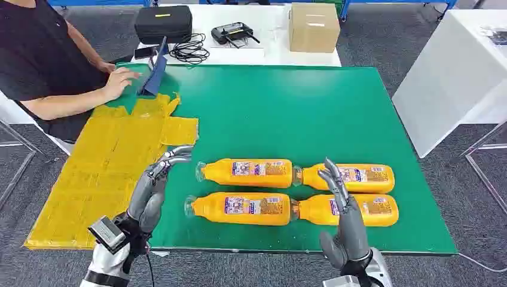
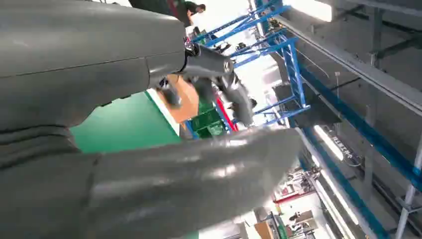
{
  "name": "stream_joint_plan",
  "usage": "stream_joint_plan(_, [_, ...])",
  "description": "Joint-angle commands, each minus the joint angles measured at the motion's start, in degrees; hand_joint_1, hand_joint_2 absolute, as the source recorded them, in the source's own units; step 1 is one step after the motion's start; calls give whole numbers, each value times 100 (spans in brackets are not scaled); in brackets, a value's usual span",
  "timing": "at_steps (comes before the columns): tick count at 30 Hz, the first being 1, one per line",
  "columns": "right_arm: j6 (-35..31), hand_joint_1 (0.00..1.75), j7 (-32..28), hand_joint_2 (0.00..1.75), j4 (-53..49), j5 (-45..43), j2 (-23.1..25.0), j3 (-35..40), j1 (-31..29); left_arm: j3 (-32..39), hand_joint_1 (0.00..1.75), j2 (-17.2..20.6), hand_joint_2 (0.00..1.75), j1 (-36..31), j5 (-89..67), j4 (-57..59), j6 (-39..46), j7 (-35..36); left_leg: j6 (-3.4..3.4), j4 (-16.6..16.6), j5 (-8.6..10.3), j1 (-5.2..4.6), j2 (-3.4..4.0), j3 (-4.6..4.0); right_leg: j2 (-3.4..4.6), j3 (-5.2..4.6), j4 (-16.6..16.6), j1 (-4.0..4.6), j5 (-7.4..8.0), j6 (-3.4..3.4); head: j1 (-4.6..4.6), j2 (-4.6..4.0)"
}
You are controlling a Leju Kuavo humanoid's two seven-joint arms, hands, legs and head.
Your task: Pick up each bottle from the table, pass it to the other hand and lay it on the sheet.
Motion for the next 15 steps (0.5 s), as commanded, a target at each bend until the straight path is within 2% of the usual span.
stream_joint_plan(1, [1002, 175, -356, 0, 971, -1778, 966, -251, 930, -679, 175, -761, 0, 1896, 247, -431, 2416, 15, 0, -6, -1, 2, -1, 8, -2, 8, -6, 2, -1, -2, 0, 0])
stream_joint_plan(10, [949, 175, -356, 0, 978, -1806, 937, -197, 923, -764, 175, -700, 0, 1890, 306, -433, 2499, 15, 0, -6, -1, 1, -1, 8, -2, 8, -5, 2, -1, -2, 0, 0])
stream_joint_plan(11, [949, 175, -356, 0, 978, -1806, 937, -197, 923, -764, 175, -700, 0, 1890, 306, -433, 2499, 15, 2, -52, -8, 0, 20, 68, 19, 57, -43, 1, -6, -1, 0, 0])
stream_joint_plan(13, [817, 175, -356, 0, 1001, -1811, 903, -130, 904, -868, 175, -611, 0, 1859, 401, -406, 2565, 15, 0, -42, -12, 6, 17, 49, 17, 49, -33, 4, -8, -3, -2, 0])
stream_joint_plan(14, [465, 143, -356, 0, 966, -1788, 840, -30, 842, -828, 19, -581, 0, 1800, 543, -380, 2693, 15, -6, -40, -26, 9, 35, 59, 31, 50, -29, 7, -15, -7, 0, 0])
stream_joint_plan(15, [177, 0, -356, 0, 1034, -1671, 677, 132, 731, -625, 0, -618, 0, 1720, 575, -154, 2537, 15, -15, -20, -37, 7, 32, 40, 27, 31, -12, 6, -24, -18, -2, 0])
